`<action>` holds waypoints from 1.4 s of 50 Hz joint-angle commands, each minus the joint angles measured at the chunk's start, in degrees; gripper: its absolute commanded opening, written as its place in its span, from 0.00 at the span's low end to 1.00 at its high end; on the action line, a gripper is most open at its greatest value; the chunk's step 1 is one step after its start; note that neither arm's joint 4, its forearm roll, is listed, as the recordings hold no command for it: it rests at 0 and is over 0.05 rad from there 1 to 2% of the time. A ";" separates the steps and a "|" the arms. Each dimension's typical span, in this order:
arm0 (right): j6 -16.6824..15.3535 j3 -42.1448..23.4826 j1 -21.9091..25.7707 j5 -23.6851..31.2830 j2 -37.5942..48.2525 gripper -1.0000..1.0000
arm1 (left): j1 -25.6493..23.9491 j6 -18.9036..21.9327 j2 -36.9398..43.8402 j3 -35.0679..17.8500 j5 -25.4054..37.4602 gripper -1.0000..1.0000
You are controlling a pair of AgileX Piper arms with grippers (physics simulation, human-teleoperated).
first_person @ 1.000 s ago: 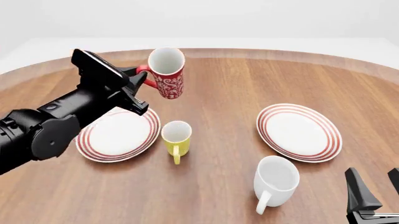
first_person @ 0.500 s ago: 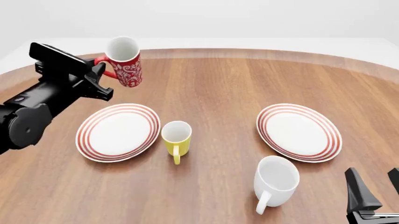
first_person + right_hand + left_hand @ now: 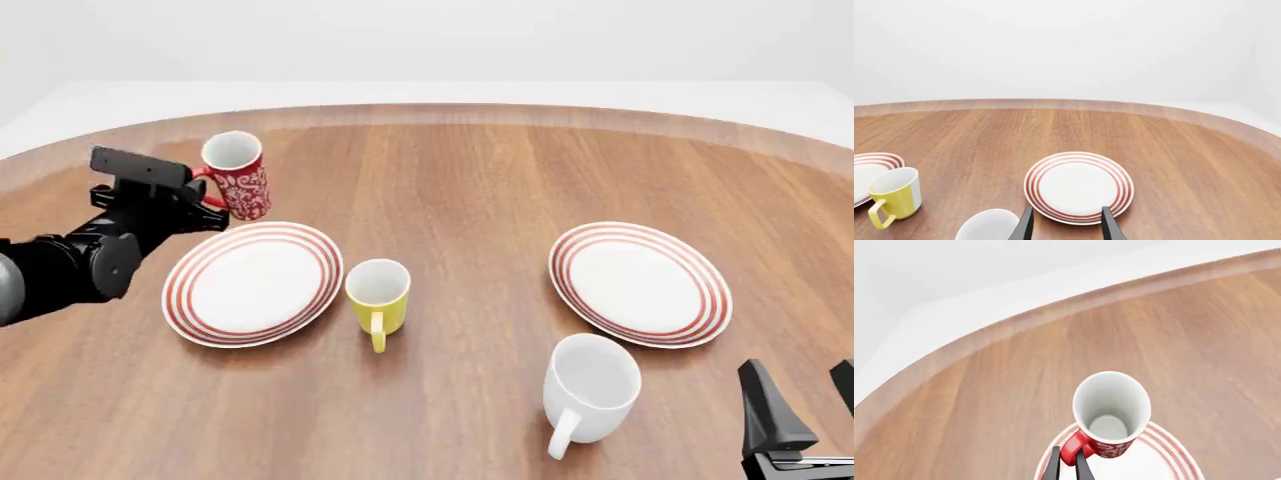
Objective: Put the red mug on the left plate.
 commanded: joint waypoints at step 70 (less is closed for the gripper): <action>-0.02 0.15 0.09 -0.25 0.11 1.00 | -3.84 -9.17 -11.75 29.89 -12.02 1.00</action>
